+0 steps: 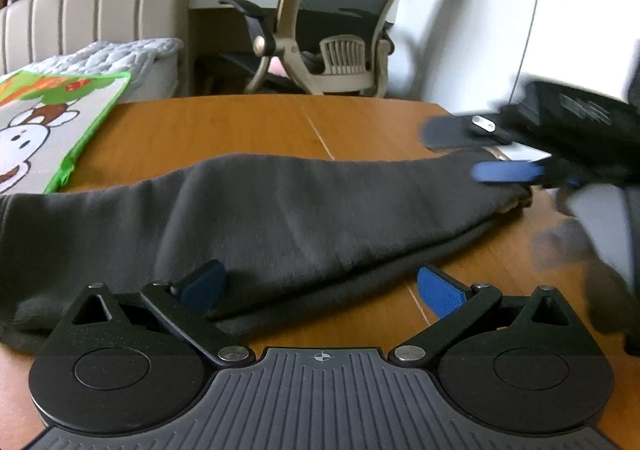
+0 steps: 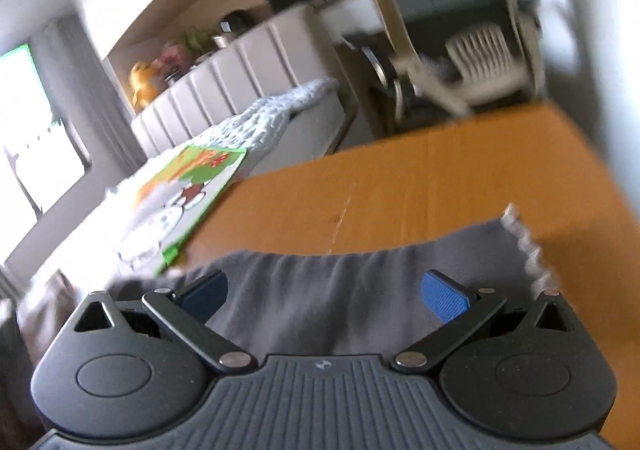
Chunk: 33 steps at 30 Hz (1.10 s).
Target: Fold clothes
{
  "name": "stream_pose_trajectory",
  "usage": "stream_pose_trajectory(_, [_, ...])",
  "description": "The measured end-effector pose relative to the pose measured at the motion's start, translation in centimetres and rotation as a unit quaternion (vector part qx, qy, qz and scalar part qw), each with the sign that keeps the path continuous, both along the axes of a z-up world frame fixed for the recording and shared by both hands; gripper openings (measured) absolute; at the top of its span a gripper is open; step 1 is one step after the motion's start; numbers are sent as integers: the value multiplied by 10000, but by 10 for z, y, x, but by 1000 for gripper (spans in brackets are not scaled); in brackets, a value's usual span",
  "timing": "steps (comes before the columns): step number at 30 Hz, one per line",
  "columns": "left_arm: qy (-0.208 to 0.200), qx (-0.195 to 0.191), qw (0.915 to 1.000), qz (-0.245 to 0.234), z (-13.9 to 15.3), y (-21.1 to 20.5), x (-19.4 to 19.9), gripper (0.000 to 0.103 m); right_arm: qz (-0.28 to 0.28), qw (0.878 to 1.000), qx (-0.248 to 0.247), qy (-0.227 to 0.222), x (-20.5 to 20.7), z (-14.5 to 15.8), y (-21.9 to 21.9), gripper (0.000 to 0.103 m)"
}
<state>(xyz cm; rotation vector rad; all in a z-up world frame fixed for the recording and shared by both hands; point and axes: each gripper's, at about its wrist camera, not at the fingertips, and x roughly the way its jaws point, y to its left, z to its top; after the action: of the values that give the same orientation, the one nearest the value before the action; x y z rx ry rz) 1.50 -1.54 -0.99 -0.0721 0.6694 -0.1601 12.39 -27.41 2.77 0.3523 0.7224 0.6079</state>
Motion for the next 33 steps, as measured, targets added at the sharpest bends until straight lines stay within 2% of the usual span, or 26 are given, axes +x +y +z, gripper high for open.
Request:
stream_pose_trajectory(1, [-6,-8,10000,-2,1,0,-1,103,-110,9996,144,211,8,-6,0,103])
stream_pose_trajectory(3, [-22,-34,10000,3,2,0,-3,103,-209,9993,255,169,11,-12,-1,103])
stream_pose_trajectory(7, [-38,-66,10000,30,2,-1,-1,103,143,9989,-410,-171,-2,-14,13,103])
stream_pose_trajectory(10, [-28,-10,10000,66,3,-3,-1,103,328,9964,-713,-311,-11,-15,18,103])
stream_pose_trajectory(15, [23,202,9996,207,3,-10,-12,103,387,9975,-556,-175,-27,-12,11,103])
stream_pose_trajectory(19, [14,217,9994,267,4,-13,-28,103,534,9953,-705,-402,-61,-14,4,103])
stream_pose_trajectory(25, [-377,-513,9966,519,13,6,-31,103,578,9966,-491,-324,-70,-13,-6,103])
stream_pose_trajectory(28, [-585,-820,9930,614,21,18,-24,103,610,9939,-820,-421,-74,-11,3,103])
stream_pose_trajectory(31, [-394,-1231,9901,546,18,29,-14,103,604,9907,-1107,-502,-77,-10,12,103])
stream_pose_trajectory(33, [-233,-1204,9908,577,9,31,-10,103,567,9912,-1083,-501,-78,-10,10,103])
